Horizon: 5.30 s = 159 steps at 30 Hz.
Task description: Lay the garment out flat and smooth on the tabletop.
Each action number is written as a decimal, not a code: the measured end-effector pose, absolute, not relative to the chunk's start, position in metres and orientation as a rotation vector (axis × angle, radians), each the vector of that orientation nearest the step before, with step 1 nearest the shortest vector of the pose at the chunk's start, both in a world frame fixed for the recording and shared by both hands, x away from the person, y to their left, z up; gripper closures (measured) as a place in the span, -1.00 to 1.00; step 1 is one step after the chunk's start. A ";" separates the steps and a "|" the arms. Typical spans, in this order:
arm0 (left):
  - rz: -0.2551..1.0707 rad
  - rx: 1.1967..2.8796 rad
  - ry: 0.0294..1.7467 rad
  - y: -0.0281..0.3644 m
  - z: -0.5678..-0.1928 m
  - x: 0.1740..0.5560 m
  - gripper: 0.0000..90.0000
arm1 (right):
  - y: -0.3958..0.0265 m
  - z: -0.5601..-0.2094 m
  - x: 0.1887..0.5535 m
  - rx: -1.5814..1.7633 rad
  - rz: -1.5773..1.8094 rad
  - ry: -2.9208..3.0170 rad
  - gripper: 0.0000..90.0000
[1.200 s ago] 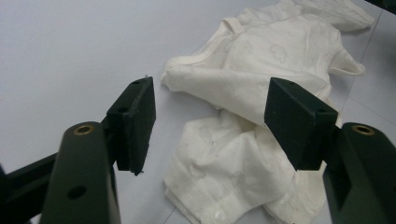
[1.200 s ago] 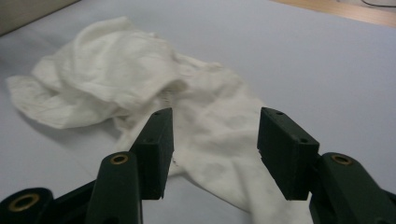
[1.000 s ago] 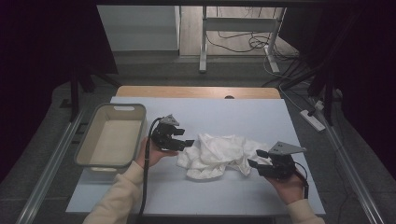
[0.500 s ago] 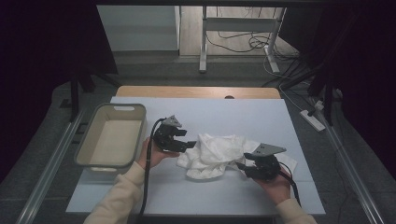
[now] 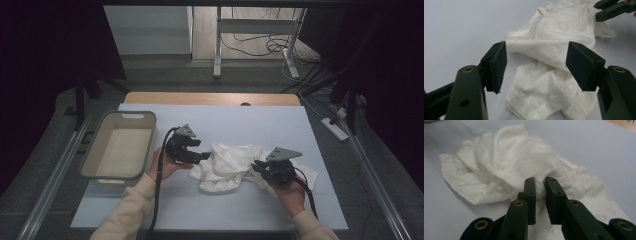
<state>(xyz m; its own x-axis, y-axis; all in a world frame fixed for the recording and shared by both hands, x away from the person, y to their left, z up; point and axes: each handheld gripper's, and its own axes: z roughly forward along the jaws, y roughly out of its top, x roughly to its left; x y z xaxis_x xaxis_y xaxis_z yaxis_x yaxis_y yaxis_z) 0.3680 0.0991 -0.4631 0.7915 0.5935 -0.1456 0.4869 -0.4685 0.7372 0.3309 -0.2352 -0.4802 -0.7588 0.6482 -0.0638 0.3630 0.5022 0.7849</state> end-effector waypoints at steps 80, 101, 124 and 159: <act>0.119 2.183 0.777 0.079 -0.474 0.371 -0.25 | -0.269 -0.510 0.343 1.043 0.981 2.473 0.18; -0.030 2.301 0.694 0.040 -0.509 0.402 0.82 | -0.257 -0.511 0.340 0.918 0.905 2.528 0.96; 0.106 2.201 0.701 0.090 -0.475 0.368 0.94 | -0.276 -0.470 0.340 0.938 1.174 2.250 0.97; 0.122 2.138 0.896 0.083 -0.491 0.405 -0.13 | -0.260 -0.494 0.393 1.050 1.106 2.375 0.03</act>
<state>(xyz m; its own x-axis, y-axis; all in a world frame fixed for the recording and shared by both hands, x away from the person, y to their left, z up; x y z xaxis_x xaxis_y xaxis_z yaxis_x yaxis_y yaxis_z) 0.4047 0.0830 -0.4912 0.7446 0.6366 -0.2011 0.5599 -0.4314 0.7074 0.3929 -0.2603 -0.4941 -0.6798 0.7332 0.0199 0.4869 0.4308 0.7598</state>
